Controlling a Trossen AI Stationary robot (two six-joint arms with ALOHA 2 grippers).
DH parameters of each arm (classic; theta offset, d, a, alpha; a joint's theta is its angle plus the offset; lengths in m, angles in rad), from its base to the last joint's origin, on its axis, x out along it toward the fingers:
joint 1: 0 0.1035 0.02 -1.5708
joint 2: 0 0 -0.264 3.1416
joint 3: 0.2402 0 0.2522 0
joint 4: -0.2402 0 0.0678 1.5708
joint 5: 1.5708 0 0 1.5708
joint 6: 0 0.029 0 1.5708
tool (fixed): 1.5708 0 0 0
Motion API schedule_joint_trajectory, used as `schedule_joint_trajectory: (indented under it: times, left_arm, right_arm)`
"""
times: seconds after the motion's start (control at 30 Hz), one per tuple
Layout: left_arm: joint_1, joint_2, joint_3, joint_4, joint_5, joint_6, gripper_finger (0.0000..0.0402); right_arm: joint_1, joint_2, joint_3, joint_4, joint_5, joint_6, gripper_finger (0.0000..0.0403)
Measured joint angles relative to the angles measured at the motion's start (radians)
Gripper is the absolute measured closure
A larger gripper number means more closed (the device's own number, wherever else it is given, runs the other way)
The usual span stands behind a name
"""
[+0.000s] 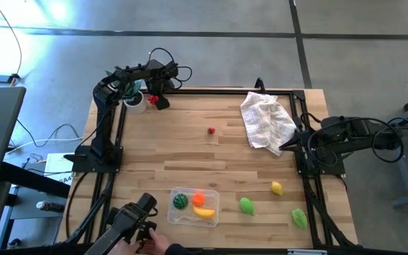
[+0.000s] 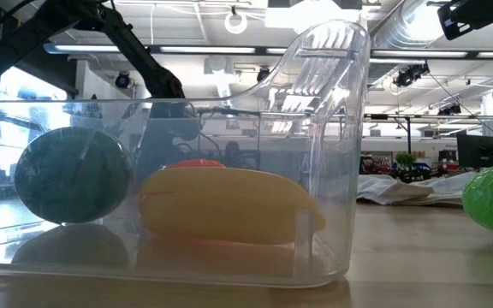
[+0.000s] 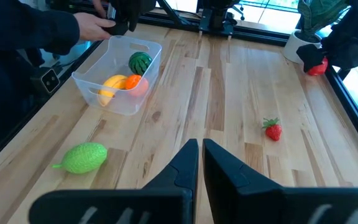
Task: Pick and placing Produce into tupperware
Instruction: Put the apple into the bin
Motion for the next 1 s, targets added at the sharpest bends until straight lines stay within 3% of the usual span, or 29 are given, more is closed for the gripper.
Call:
schedule_joint_trajectory:
  times: [0.13,0.4,0.7,1.0]
  left_arm:
    - [0.000,0.000,0.000,-0.004,0.000,0.000,0.0093]
    - [0.000,0.000,0.000,0.000,0.004,-0.027,0.0149]
    - [0.000,0.000,0.000,-0.002,0.003,-0.012,0.0103]
    - [0.000,0.000,0.000,-0.003,0.003,-0.037,0.0149]
  right_arm:
    - [0.000,0.000,0.000,0.000,0.000,0.000,0.0386]
    - [0.000,0.000,0.000,0.000,0.000,0.000,0.0386]
    - [0.000,0.000,0.000,0.000,0.000,0.000,0.0386]
    - [0.000,0.000,0.000,0.000,0.000,0.000,0.0386]
